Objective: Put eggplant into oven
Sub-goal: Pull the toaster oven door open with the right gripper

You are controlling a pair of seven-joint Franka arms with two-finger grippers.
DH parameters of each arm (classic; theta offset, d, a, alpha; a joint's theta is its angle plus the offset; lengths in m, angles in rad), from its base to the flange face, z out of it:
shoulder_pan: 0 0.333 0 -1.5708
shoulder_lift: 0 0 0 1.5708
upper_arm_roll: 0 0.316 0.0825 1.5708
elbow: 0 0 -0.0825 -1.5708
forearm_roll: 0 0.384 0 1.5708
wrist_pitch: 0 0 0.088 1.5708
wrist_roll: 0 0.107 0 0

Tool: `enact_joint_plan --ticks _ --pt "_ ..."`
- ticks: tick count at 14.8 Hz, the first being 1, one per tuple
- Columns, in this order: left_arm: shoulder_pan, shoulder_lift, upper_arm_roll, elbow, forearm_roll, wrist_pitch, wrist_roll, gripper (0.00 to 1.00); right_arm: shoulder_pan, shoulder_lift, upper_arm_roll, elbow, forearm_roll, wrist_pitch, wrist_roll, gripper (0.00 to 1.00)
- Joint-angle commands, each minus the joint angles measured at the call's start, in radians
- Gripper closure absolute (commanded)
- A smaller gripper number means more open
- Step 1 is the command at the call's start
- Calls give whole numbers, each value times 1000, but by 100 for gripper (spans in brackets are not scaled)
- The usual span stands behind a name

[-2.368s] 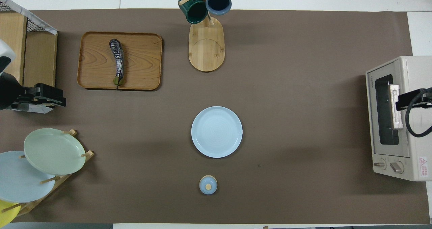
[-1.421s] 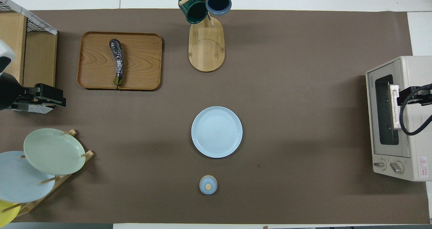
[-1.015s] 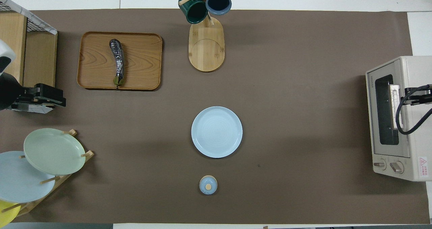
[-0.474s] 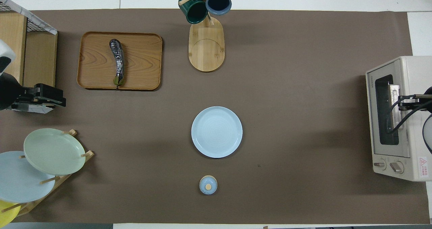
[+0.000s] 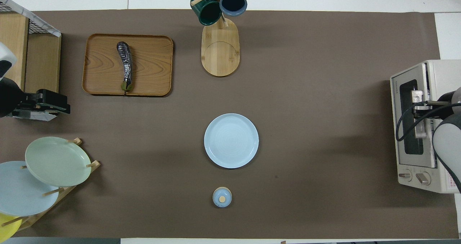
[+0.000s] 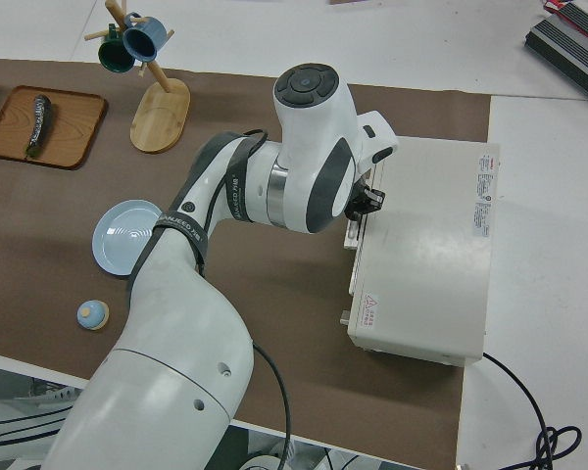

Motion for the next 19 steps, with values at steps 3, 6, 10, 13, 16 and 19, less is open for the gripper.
enact_joint_plan --ticks 3,6,10,13,16,19 --pt "11 -9 -8 -7 21 -15 10 0 45 58 0 -83 -3 124 52 100" --pt "9 -11 -8 -7 21 -19 10 0 76 89 0 -92 -1 156 81 100" --pt "11 -11 -8 -7 21 -20 7 0 109 120 1 -154 2 301 90 100" --pt "12 -12 -8 -7 21 -17 11 0 106 179 1 -175 2 381 104 100" --pt "8 -13 -10 -10 21 13 7 0 109 229 3 -175 10 418 115 100" --pt "5 7 -11 -40 19 177 19 0 119 250 9 -172 59 443 122 100"
